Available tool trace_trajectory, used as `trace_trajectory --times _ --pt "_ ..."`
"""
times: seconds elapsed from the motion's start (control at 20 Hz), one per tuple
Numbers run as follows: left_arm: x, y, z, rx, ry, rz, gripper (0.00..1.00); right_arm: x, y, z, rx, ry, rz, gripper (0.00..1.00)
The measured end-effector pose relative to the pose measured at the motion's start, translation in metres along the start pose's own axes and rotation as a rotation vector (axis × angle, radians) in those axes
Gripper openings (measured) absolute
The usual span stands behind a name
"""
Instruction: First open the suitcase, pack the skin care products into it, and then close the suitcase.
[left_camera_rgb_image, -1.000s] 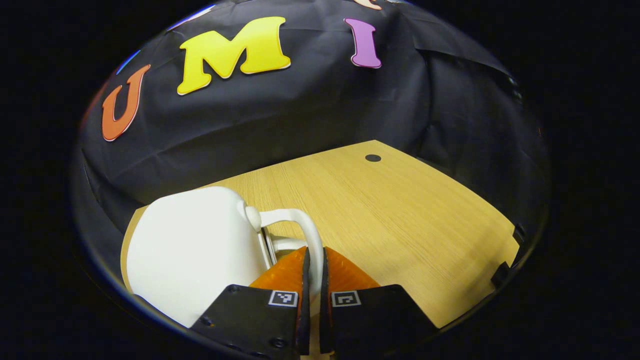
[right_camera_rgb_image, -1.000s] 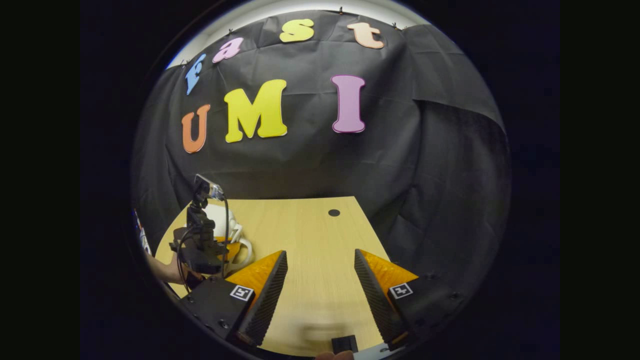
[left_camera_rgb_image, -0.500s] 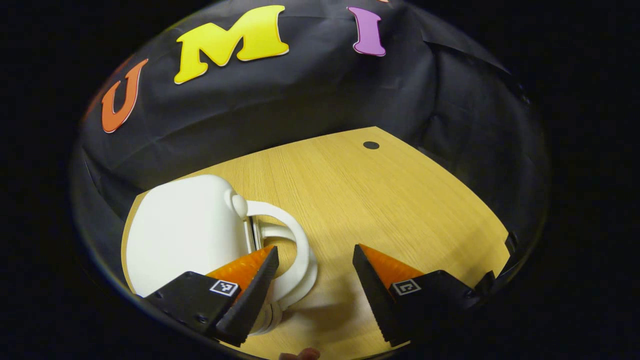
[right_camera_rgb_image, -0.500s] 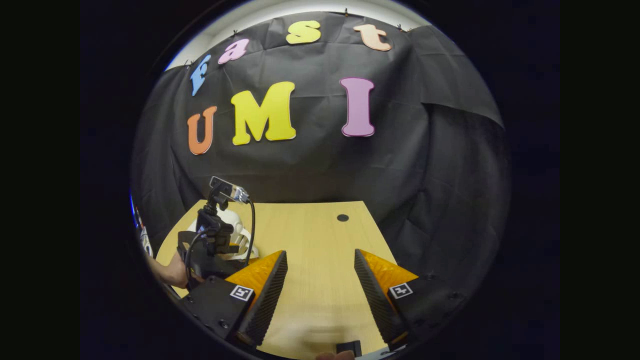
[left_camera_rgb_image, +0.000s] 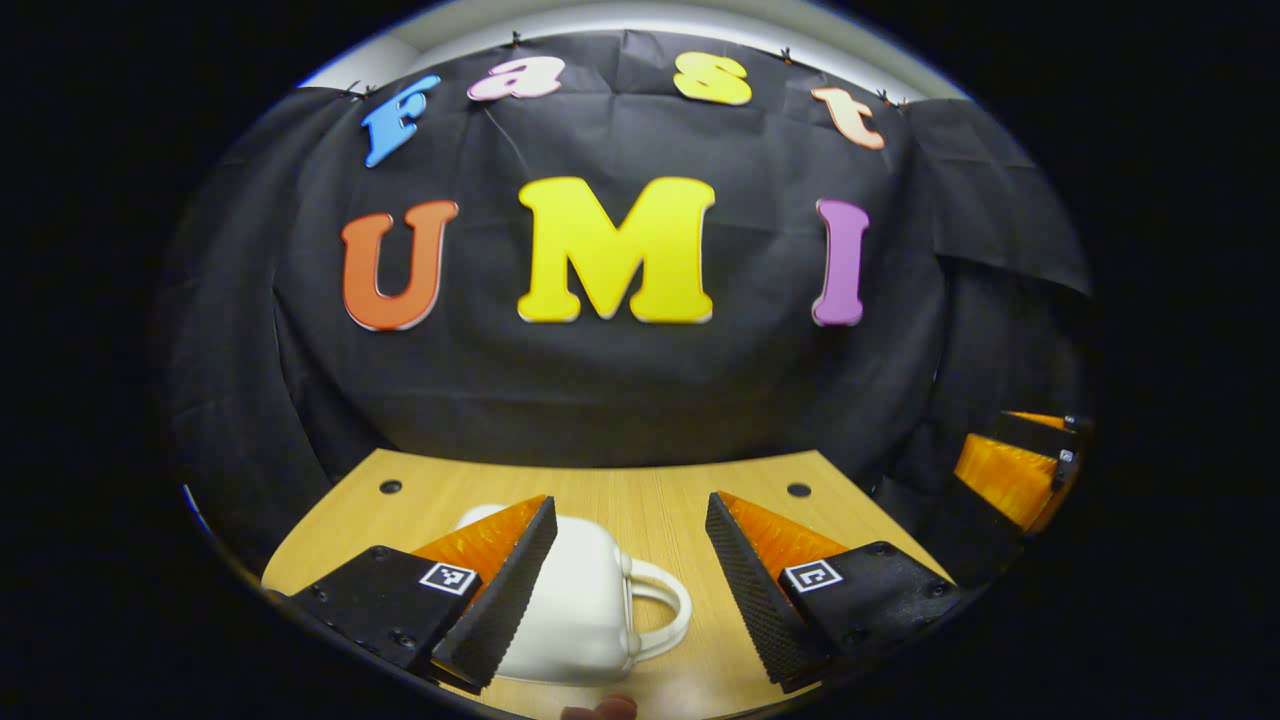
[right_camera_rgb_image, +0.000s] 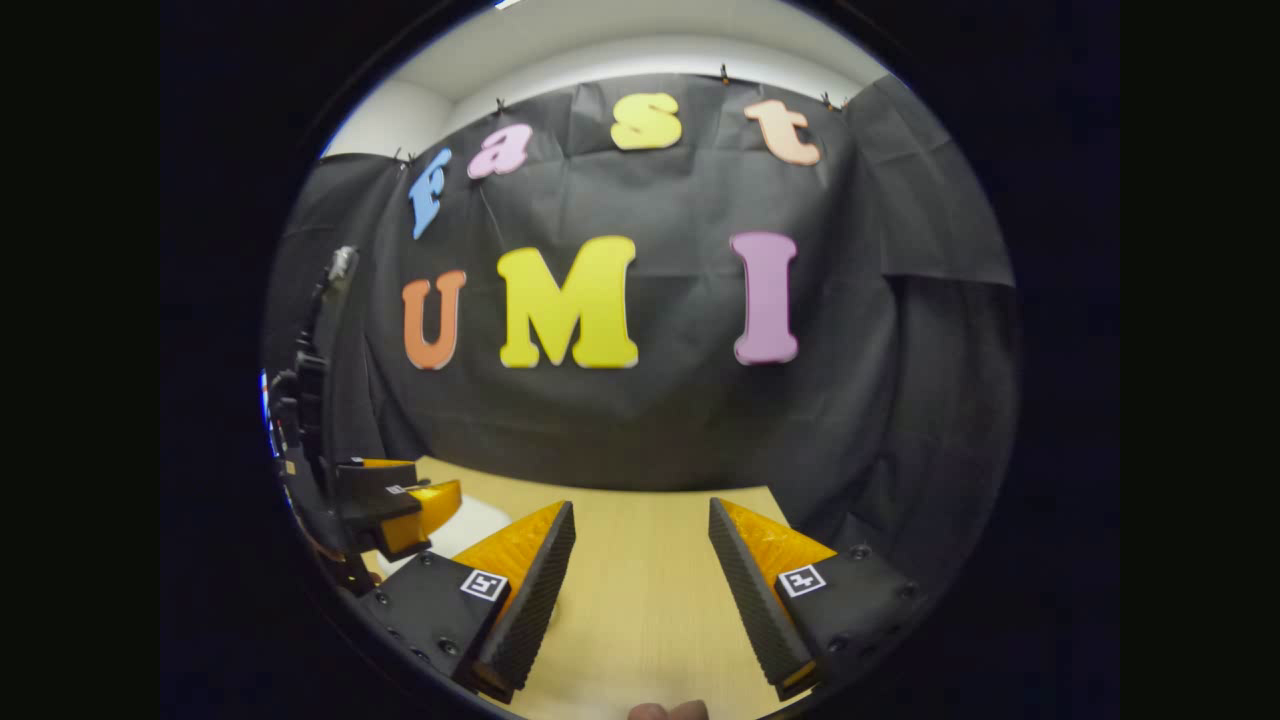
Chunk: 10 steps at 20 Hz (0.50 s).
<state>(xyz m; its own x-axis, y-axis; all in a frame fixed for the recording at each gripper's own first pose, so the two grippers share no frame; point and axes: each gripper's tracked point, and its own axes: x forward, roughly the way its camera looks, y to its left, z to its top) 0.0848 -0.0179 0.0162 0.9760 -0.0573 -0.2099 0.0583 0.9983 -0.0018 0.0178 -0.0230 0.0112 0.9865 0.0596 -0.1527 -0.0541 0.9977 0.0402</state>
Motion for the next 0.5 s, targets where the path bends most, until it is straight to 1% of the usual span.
trace_trajectory --times 0.1,0.15,0.25,0.35,0.45,0.5 --pt "-0.015 0.008 0.037 -0.031 -0.107 0.006 0.96 0.009 0.014 0.029 -0.009 -0.094 0.006 0.79" --pt "-0.021 0.016 0.056 -0.034 -0.161 0.017 0.96 0.012 0.022 0.039 -0.01 -0.13 0.01 0.77" --pt "-0.027 0.031 0.08 -0.009 -0.225 0.059 0.95 0.014 0.041 0.057 -0.016 -0.191 0.026 0.79" --pt "-0.031 0.041 0.085 -0.004 -0.253 0.092 0.96 0.016 0.049 0.068 -0.043 -0.247 0.007 0.8" --pt "-0.031 0.04 0.08 -0.022 -0.245 0.077 0.96 0.012 0.061 0.069 -0.063 -0.283 -0.005 0.8" --pt "-0.029 0.037 0.072 -0.039 -0.223 0.066 0.96 0.012 0.068 0.063 -0.068 -0.278 0.0 0.8"
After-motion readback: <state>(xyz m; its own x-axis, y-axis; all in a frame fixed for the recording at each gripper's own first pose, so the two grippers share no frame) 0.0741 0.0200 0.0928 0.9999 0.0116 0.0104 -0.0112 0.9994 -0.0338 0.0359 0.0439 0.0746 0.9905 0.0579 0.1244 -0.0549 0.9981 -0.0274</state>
